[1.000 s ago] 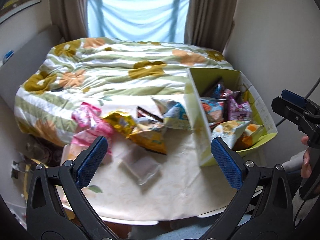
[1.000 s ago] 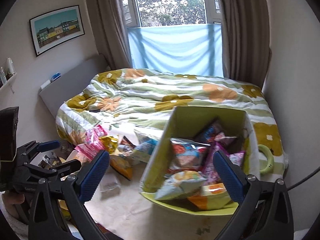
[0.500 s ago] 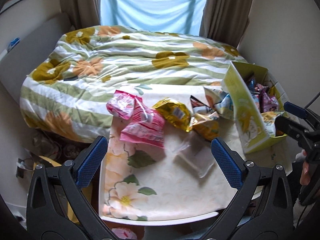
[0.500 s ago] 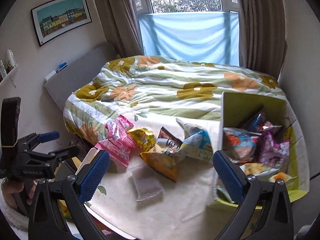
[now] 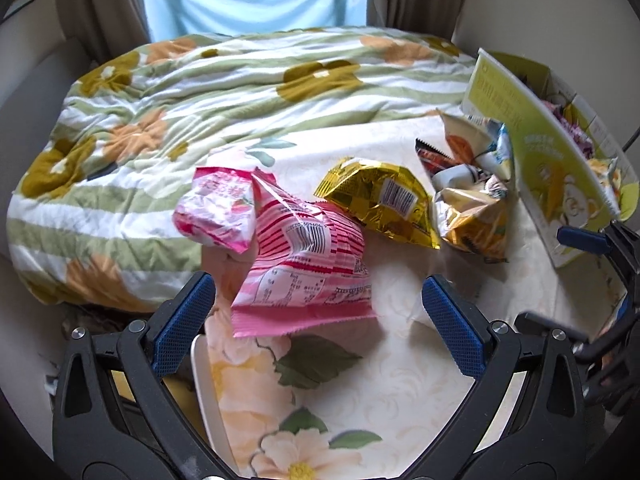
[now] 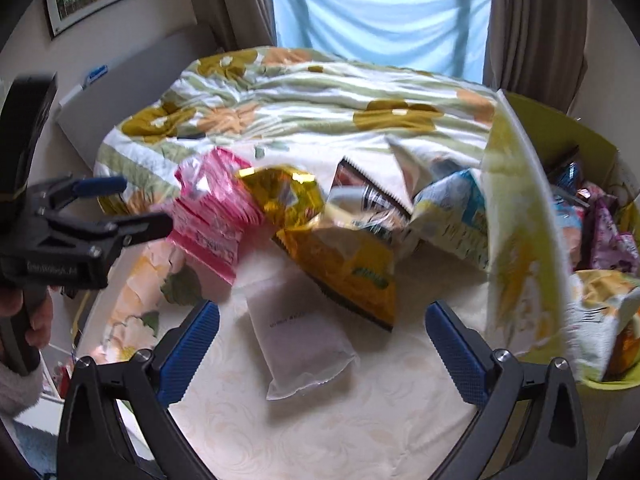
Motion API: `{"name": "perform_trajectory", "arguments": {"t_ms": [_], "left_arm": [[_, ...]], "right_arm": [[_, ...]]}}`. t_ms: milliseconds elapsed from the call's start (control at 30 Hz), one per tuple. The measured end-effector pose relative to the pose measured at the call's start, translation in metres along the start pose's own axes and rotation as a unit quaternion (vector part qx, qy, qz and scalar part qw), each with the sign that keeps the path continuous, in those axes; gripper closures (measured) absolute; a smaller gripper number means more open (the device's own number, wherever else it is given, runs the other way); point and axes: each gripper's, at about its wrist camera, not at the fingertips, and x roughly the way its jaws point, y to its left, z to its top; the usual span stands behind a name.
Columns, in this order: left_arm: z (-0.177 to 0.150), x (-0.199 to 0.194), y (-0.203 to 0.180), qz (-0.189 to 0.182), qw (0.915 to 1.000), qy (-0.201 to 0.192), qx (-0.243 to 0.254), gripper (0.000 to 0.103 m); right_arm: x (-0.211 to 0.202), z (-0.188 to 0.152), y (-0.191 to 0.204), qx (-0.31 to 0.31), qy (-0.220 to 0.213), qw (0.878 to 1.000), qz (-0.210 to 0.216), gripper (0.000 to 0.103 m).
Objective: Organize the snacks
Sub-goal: 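Grasp the pink striped bag with the left tool while the right tool grasps the white sachet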
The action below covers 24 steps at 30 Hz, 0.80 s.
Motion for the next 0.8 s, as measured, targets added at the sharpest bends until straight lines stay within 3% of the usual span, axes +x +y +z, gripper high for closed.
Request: {"name": "perform_trajectory", "arguments": {"t_ms": [167,467,667,767,800], "left_arm": [[0.006,0.03,-0.007,0.015,0.9996,0.014,0.02,0.002],[0.015,0.061,-0.013,0.037,0.998,0.041,0.031,0.009],[0.015,0.074,-0.015,0.049,0.9964,0.06,0.035,0.025],[0.014,0.075,-0.015,0.05,0.9963,0.06,0.035,0.027],[0.014,0.076,-0.015,0.051,0.9962,0.061,0.036,0.032]], "right_arm": [[0.031,-0.01,0.008,-0.028,0.03,0.999,-0.008,0.0],[0.061,-0.012,0.015,-0.069,0.046,0.997,-0.007,0.0],[0.073,-0.006,0.017,-0.087,0.048,0.995,-0.002,0.001],[0.077,-0.005,0.019,-0.097,0.048,0.994,-0.005,0.007],[0.078,-0.005,0.019,-0.098,0.049,0.994,-0.004,0.008]]}}
